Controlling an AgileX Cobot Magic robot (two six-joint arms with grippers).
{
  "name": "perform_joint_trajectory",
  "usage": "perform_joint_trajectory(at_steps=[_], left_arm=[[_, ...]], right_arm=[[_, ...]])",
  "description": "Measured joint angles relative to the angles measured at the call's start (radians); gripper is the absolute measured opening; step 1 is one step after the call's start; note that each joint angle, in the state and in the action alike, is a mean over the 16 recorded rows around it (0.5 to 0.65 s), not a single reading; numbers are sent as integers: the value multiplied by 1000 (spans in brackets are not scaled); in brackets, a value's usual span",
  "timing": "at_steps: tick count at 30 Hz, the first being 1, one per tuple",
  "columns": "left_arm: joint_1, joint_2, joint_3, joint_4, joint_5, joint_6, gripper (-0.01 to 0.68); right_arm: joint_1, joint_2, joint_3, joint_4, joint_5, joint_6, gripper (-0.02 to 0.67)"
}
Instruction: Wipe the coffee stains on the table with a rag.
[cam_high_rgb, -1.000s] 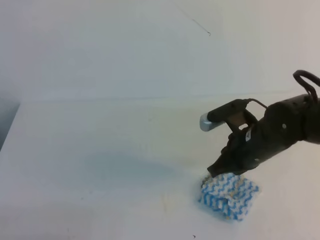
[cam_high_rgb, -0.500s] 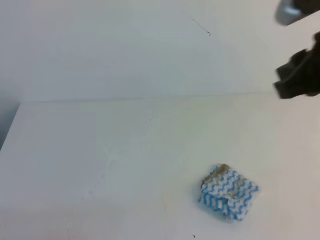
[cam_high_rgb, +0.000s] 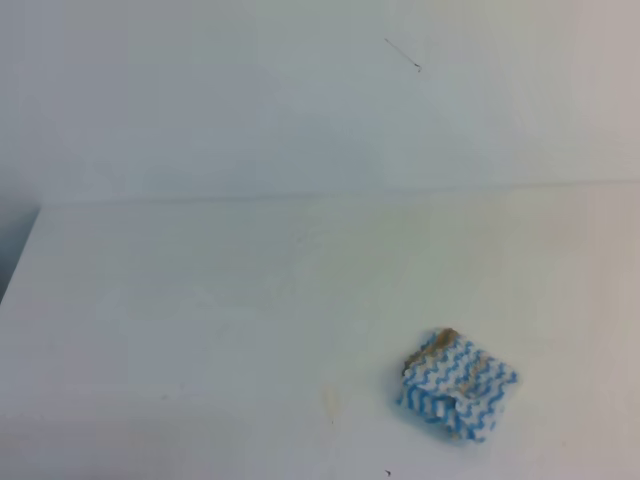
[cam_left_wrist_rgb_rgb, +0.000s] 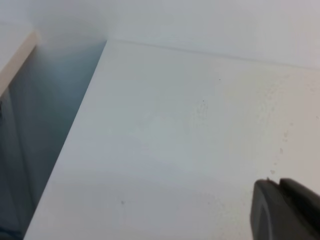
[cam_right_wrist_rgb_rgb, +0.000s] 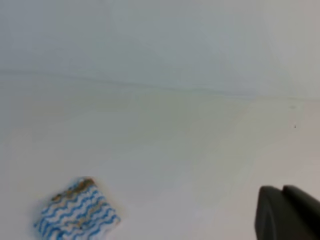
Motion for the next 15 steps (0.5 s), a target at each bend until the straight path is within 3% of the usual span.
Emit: perform_joint_trajectory(at_steps=[11,15], left_arm=[[0,0,0,0,0,0,0],[0,0,0,0,0,0,0]], right_arm=[[0,-129,146,-23,70,83,-2],[-14,-154,198,-47,15,77,-2]])
